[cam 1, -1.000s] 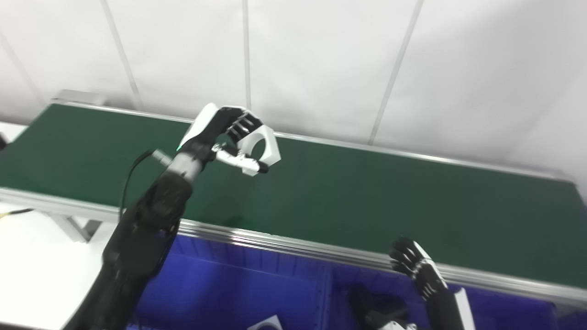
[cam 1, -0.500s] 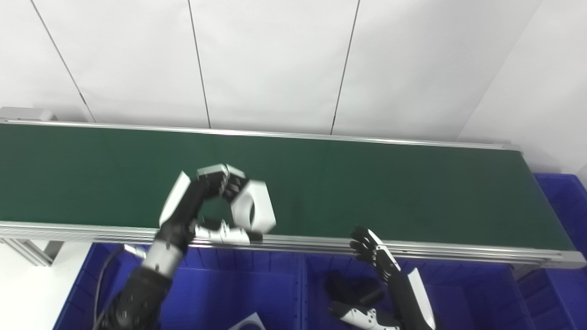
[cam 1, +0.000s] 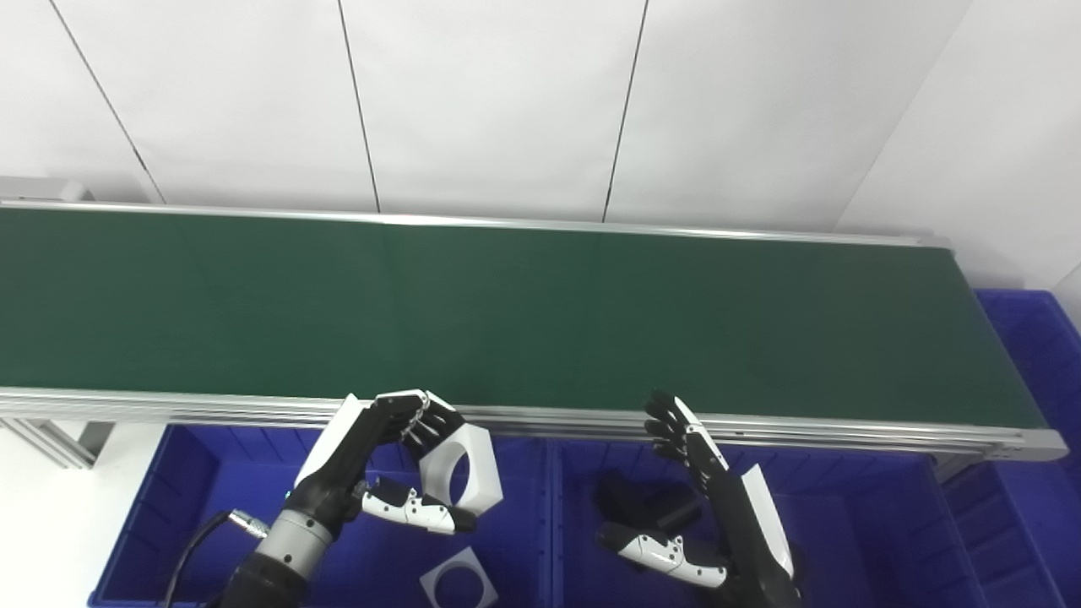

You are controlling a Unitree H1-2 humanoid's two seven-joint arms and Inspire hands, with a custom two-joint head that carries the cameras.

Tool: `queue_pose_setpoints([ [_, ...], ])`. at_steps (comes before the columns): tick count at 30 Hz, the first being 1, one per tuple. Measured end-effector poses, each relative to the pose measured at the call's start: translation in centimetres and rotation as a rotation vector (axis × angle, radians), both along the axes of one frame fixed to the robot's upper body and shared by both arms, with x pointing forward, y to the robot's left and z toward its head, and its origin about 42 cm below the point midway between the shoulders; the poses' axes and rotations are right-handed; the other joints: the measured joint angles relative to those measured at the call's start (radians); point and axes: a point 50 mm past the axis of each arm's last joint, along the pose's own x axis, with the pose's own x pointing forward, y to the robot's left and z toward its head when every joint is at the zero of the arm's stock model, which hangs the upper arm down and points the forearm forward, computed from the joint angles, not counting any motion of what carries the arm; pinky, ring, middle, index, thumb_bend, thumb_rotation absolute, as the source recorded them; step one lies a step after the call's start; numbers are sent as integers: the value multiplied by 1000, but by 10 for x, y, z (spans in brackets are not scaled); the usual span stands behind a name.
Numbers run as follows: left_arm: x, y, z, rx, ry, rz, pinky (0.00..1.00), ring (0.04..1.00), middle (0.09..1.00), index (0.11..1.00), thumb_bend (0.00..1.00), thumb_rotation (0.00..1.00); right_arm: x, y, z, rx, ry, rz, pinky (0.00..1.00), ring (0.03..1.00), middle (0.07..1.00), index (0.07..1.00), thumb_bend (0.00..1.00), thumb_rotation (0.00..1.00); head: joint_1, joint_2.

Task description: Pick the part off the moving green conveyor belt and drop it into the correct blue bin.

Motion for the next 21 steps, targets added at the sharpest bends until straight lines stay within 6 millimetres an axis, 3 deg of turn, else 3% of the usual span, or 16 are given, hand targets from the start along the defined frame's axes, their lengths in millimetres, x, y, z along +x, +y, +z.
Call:
queue_pose_setpoints([
  [10,0,-7,-15,294,182,-22,350,371,460,543,492,0,0,-2,2,-24,55,-15,846,896,918,947,829,419,2,2],
  [15,6,-7,-15,389,239,-29,434,397,489,546,494,0,0,1,3,-37,63,-7,850,895,920,948,827,415,2,-2],
  [17,5,-8,-15,410,256,-50,470,410,511,535,496,0,0,1,3,-38,64,-7,860,897,919,950,822,415,0,-5],
  [18,4,-9,-14,420,259,-56,493,508,504,518,507,0,0,1,4,-38,64,-7,862,897,918,950,821,416,5,1],
  [20,4,-10,-14,443,268,-52,561,658,696,732,600,0,-1,0,3,-40,67,-7,863,901,919,950,827,416,6,-3],
  [21,4,-11,-13,456,274,-54,565,666,710,748,606,0,-1,0,4,-42,70,-6,863,902,919,950,828,415,6,-3],
])
